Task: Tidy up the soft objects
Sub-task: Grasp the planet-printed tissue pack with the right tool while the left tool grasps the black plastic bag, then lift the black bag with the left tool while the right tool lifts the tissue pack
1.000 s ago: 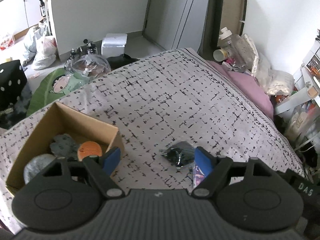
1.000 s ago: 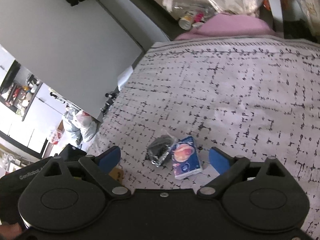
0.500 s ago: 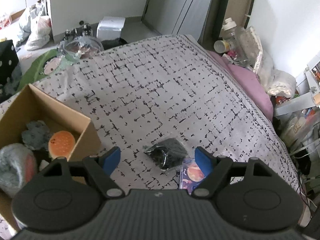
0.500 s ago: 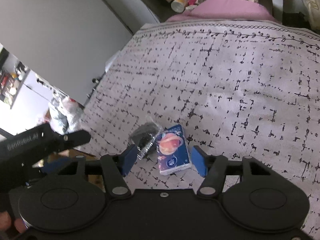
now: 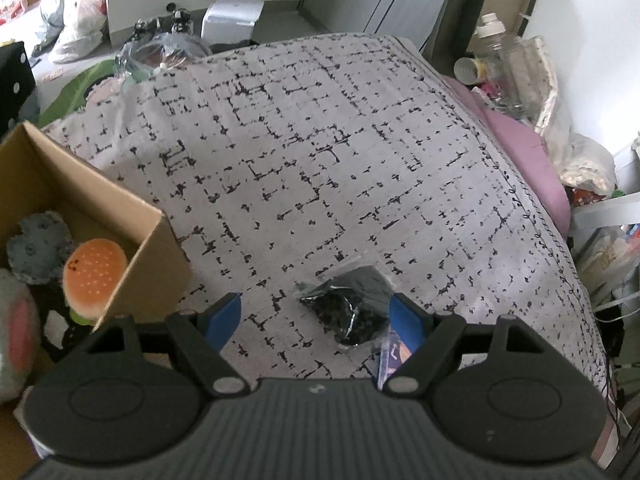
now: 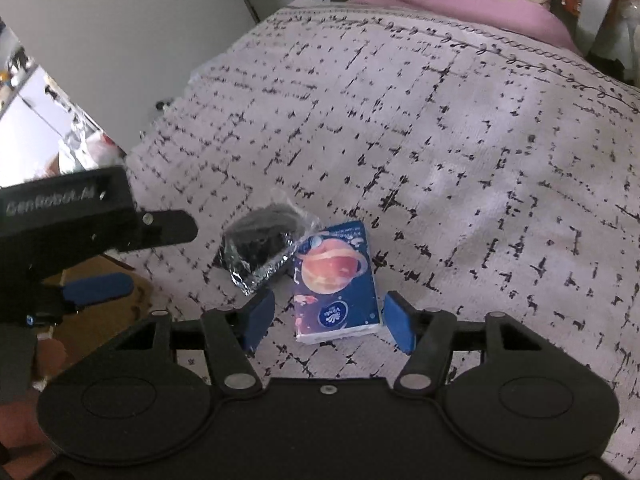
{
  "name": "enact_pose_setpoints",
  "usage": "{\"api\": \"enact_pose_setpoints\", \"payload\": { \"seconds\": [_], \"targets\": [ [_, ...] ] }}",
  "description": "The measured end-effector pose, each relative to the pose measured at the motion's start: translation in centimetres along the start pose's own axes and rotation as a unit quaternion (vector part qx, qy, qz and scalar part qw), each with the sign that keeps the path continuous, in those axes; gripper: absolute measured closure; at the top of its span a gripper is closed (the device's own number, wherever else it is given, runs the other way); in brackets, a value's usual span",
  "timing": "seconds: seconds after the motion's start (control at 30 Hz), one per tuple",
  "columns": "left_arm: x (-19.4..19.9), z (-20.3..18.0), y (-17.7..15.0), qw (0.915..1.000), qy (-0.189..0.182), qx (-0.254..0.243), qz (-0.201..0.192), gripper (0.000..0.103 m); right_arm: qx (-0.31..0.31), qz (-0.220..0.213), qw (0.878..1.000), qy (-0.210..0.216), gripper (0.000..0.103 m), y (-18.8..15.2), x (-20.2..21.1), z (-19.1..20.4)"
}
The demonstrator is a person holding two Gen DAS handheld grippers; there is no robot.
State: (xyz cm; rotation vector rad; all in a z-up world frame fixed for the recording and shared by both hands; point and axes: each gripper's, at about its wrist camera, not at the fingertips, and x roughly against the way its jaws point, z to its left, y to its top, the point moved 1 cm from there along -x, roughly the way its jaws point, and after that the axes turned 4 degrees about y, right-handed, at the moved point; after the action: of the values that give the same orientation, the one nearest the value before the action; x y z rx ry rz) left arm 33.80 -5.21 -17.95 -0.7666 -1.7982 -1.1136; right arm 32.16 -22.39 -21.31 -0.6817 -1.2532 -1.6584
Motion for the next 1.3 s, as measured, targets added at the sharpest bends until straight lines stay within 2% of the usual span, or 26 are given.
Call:
{"api": "enact_pose_setpoints", "payload": {
  "seconds": [0.13,0.27,0.4,0.5,0.63,0.77,0.97,1.0,1.1,1.17,1.23,1.3],
  "targets": [
    [-1.3,-0.1,0.3,0.9999,-0.007,0.011,0.008,0.023,0.013,0.007,1.0,-0.02,0.043,-0.1,-1.0,0.1],
    [-2.7,-0.4,0.7,0.9996,-0.009,0.017,0.02,0.023,0.019,0.005,0.999,-0.026,0.052,-0.3,-1.4,-0.2],
    [-3.9,-1.4,1.0,0.9997,-0.006,0.007,0.022,0.023,0.027,-0.002,0.999,-0.037,0.054,-0.1,-1.3,-0.2],
    [-4.8,-2.0,1.0,0.9996,-0.011,0.0,0.028,0.023,0.026,-0.019,0.998,-0.06,0.054,0.2,-0.7,-0.6],
    [-6.5,-3.1,1.3,0.9989,0.003,-0.027,0.038,0.023,-0.002,-0.022,0.998,-0.054,0.054,0.4,-0.3,-1.7],
    [-7.5,-3.5,1.2,0.9983,0.01,-0.032,0.049,0.023,-0.007,-0.023,0.998,-0.06,0.054,0.6,-0.5,-1.8],
    [-7.9,-4.4,0.6,0.998,0.028,-0.039,0.04,0.023,-0.01,-0.012,0.998,-0.06,0.049,0.6,-1.5,-2.0],
    [-7.9,-4.4,0.5,0.9981,0.029,-0.037,0.04,0.025,-0.007,-0.008,0.998,-0.061,0.049,0.6,-1.8,-2.1],
    [-7.5,-4.3,0.4,0.9983,0.028,-0.029,0.042,0.038,0.005,-0.009,0.998,-0.065,0.049,0.5,-2.0,-1.8],
    [-7.1,-4.3,0.4,0.9985,0.013,-0.029,0.044,0.046,0.013,-0.011,0.998,-0.068,0.052,0.5,-1.8,-1.6],
    [-6.6,-4.1,0.4,0.9986,0.006,-0.025,0.047,0.061,0.017,-0.014,0.998,-0.063,0.053,0.5,-1.5,-1.5],
    [-6.0,-3.9,0.4,0.9987,0.007,-0.02,0.046,0.064,0.022,-0.025,0.998,-0.061,0.054,0.6,-0.9,-1.4]
  ]
}}
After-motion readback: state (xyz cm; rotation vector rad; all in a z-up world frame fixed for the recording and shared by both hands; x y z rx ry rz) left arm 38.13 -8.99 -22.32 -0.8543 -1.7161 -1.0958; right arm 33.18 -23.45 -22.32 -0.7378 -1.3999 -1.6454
